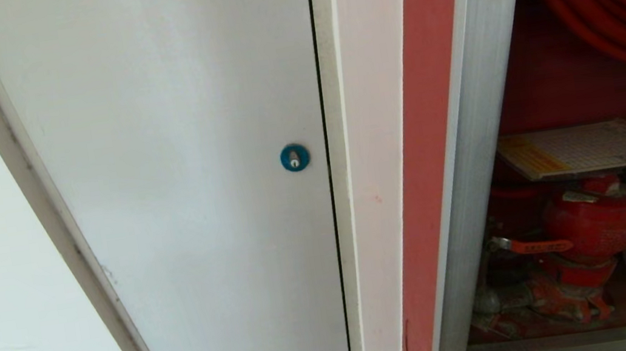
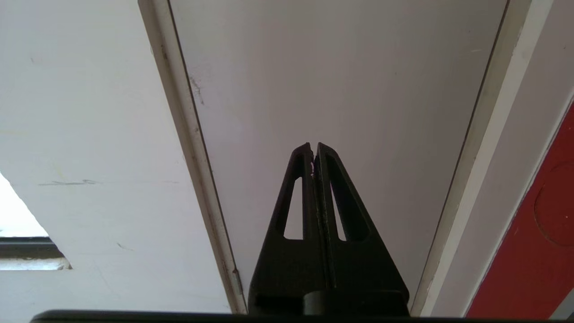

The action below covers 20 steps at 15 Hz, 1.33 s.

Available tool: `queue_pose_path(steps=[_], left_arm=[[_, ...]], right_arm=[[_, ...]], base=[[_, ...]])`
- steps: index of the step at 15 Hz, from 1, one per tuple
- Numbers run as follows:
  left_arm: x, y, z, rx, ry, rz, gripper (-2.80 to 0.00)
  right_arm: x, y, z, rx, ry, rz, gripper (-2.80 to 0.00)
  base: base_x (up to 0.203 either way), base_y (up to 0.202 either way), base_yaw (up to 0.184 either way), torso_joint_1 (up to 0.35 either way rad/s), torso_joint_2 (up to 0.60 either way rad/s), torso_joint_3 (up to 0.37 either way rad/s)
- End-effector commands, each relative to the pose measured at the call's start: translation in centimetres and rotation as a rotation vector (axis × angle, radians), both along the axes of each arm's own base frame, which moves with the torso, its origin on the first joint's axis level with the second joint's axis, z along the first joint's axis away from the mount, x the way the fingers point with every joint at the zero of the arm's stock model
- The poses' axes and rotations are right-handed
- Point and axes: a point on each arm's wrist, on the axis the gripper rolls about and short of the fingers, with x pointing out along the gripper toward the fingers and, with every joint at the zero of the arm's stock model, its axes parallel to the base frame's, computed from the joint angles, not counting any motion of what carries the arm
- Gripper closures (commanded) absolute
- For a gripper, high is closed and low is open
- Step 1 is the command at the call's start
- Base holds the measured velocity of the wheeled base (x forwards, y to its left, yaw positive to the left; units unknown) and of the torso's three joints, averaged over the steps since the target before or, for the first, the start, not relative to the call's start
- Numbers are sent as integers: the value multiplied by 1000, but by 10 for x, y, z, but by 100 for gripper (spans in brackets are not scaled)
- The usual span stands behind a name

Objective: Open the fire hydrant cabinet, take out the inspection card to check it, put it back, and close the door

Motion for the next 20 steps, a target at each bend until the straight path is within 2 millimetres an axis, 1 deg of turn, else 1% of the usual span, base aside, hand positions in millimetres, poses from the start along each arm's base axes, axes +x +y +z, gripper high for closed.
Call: queue_pose_path(steps=[1, 3, 6, 8, 10, 12, 15, 17, 18, 19, 20], left_arm=[[2, 0, -7, 1, 27, 0, 0], [2, 0, -8, 1, 28, 0, 0], [2, 0, -8, 1, 27, 0, 0], [2, 0, -8, 1, 28, 1, 0], [2, 0, -7, 1, 27, 0, 0], [2, 0, -8, 1, 27, 0, 0], [2, 0, -8, -1, 28, 0, 0], [2, 0, -8, -1, 29, 1, 0], [2, 0, -8, -1, 28, 0, 0], [2, 0, -8, -1, 26, 0, 0], [2, 0, -8, -1, 30, 0, 0]], right_arm=[[-20, 7, -26, -30, -44, -12, 0], [-21, 6, -35, -69, -42, 3, 0], [-17, 5, -58, -121, -29, 35, 0], [-11, 3, -73, -132, -91, 39, 0], [-6, 1, -95, -152, -198, 42, 0], [8, -1, -117, -186, -318, 28, 0], [44, -4, -142, -243, -442, -112, 0], [64, -5, -165, -261, -519, -165, 0], [71, -6, -176, -279, -537, -178, 0], [74, -6, -181, -297, -546, -185, 0], [74, -6, -183, -315, -544, -187, 0]], base=[[0, 0, 0, 0, 0, 0], [0, 0, 0, 0, 0, 0], [0, 0, 0, 0, 0, 0], [0, 0, 0, 0, 0, 0], [0, 0, 0, 0, 0, 0], [0, 0, 0, 0, 0, 0], [0, 0, 0, 0, 0, 0], [0, 0, 0, 0, 0, 0], [0, 0, 0, 0, 0, 0], [0, 0, 0, 0, 0, 0], [0, 0, 0, 0, 0, 0]])
